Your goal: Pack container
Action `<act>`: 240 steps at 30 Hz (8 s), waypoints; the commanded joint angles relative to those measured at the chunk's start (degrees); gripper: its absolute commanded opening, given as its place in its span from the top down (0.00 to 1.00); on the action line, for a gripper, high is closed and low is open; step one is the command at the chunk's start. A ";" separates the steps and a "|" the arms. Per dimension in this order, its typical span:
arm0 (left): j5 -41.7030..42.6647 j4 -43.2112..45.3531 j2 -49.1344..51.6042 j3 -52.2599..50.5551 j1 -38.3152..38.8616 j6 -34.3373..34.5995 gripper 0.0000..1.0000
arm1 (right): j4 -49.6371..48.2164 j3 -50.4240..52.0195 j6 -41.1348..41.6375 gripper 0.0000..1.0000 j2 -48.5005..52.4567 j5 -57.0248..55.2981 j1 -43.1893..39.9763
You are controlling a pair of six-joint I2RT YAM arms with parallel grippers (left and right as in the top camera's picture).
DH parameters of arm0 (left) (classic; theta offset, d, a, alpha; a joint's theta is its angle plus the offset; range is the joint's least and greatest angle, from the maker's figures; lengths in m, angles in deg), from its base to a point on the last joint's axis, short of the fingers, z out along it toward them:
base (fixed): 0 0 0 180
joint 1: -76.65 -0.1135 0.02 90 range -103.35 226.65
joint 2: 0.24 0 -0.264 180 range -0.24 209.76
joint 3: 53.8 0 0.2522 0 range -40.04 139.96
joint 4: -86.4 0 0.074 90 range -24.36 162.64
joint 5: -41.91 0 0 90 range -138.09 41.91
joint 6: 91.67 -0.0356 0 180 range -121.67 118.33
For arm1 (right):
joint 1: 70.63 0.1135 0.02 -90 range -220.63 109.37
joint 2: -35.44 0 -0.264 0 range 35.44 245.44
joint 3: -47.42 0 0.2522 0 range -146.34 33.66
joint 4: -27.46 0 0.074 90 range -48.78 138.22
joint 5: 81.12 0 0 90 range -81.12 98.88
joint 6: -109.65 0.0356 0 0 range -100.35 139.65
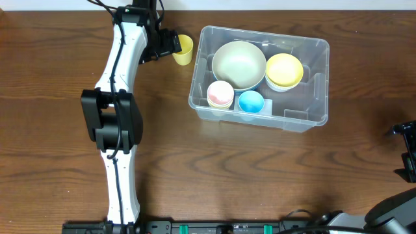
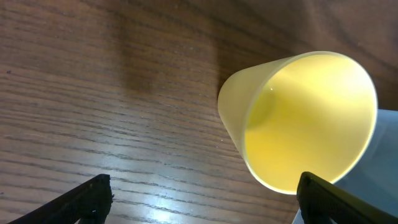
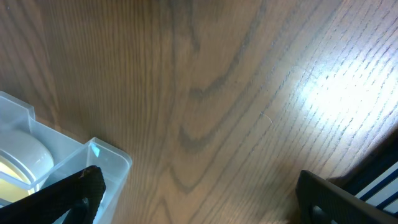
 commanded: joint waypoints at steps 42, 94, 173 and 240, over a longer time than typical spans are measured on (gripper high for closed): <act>0.44 1.49 0.02 0.22 -0.37 -0.15 0.94 | 0.04 -0.07 0.81 0.01 -0.94 0.22 -0.24; -3.52 -13.57 -14.03 -0.17 32.94 -5.49 0.93 | 0.04 -0.07 0.81 0.01 -0.94 0.22 -0.24; -6.01 -37.51 -57.11 -1.33 16.76 -5.07 0.02 | 0.02 -0.07 0.81 0.01 -0.94 0.22 -0.22; 5.75 56.50 -136.52 -111.97 -1.55 -29.97 0.02 | 0.02 -0.07 0.81 0.01 -0.94 0.22 -0.24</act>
